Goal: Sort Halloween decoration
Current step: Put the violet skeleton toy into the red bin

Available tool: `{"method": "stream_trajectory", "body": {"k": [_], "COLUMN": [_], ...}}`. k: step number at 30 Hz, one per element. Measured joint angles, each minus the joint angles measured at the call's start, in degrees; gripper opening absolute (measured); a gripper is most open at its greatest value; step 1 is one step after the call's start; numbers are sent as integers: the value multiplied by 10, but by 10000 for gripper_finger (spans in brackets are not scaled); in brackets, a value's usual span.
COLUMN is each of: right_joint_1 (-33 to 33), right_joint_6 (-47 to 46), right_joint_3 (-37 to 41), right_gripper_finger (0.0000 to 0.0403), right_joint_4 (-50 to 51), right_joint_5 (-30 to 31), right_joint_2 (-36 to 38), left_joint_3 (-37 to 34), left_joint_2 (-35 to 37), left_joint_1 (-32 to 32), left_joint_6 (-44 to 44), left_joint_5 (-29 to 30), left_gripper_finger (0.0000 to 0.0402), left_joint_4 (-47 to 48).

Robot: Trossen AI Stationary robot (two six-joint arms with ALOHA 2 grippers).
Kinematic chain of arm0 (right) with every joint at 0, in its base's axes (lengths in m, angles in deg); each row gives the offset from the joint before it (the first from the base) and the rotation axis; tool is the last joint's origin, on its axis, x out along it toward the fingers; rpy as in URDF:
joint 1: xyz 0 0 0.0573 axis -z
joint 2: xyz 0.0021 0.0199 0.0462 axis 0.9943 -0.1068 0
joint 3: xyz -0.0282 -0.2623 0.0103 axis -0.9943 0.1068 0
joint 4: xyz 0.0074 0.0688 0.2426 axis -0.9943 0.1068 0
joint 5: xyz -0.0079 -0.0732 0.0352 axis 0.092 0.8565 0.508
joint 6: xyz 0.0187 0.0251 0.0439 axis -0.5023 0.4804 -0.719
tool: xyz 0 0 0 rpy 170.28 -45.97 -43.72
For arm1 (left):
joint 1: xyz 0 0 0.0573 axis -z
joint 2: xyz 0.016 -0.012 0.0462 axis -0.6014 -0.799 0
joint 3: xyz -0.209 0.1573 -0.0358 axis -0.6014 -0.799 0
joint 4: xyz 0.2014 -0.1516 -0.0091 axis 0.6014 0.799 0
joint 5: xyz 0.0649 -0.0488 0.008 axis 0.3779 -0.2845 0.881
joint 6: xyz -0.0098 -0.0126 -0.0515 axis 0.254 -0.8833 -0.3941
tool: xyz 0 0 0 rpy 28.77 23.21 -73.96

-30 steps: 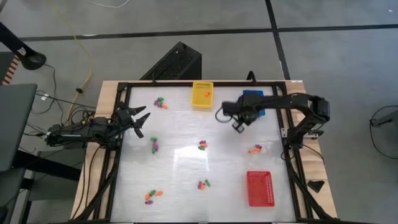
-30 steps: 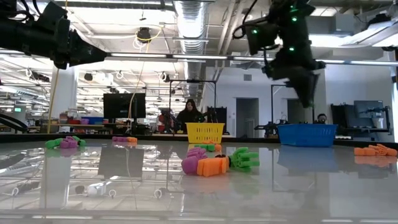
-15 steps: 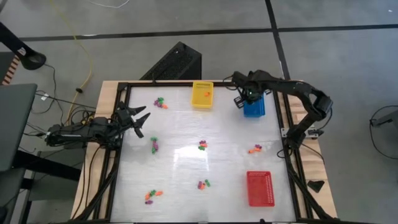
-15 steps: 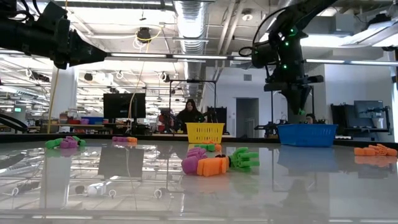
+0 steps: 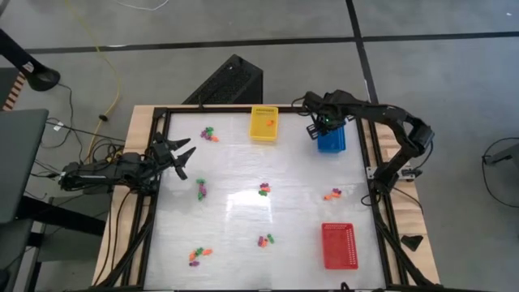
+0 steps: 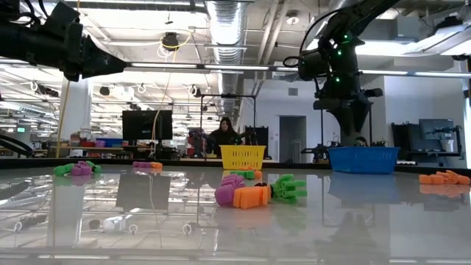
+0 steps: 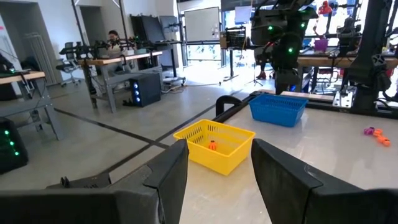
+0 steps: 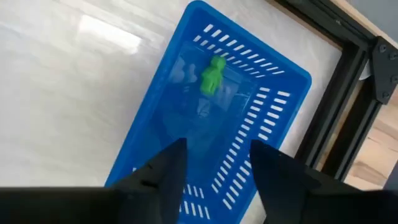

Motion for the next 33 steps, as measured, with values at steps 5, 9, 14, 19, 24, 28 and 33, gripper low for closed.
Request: {"method": "stream_trajectory", "body": {"k": [5,9,14,19,24,28,33], "right_joint_1": [-32,-100,-239,-385,-474,-500,-497], "right_joint_6": [-29,-74,-185,-334,-516,-563,-522], "right_joint_3": [-2,-21,-28,-28,-11,42,99], "right_gripper_finger": [227,222,219,218,218,218,218], "right_joint_4": [2,29,55,73,144,137,60], "right_joint_5": [-14,-17,-27,-39,-55,-79,-92], "right_joint_2": [1,2,2,0,1,5,19], "left_joint_3": [0,0,0,0,0,0,0], "left_joint_2": [0,0,0,0,0,0,-1], "left_joint_1": [0,0,0,0,0,0,0], "left_joint_6": [0,0,0,0,-1,-1,-18], "left_joint_5": [0,0,0,0,0,0,0], "left_gripper_finger": [169,169,169,169,169,169,169], "left_joint_4": [0,0,1,6,7,7,11]}}
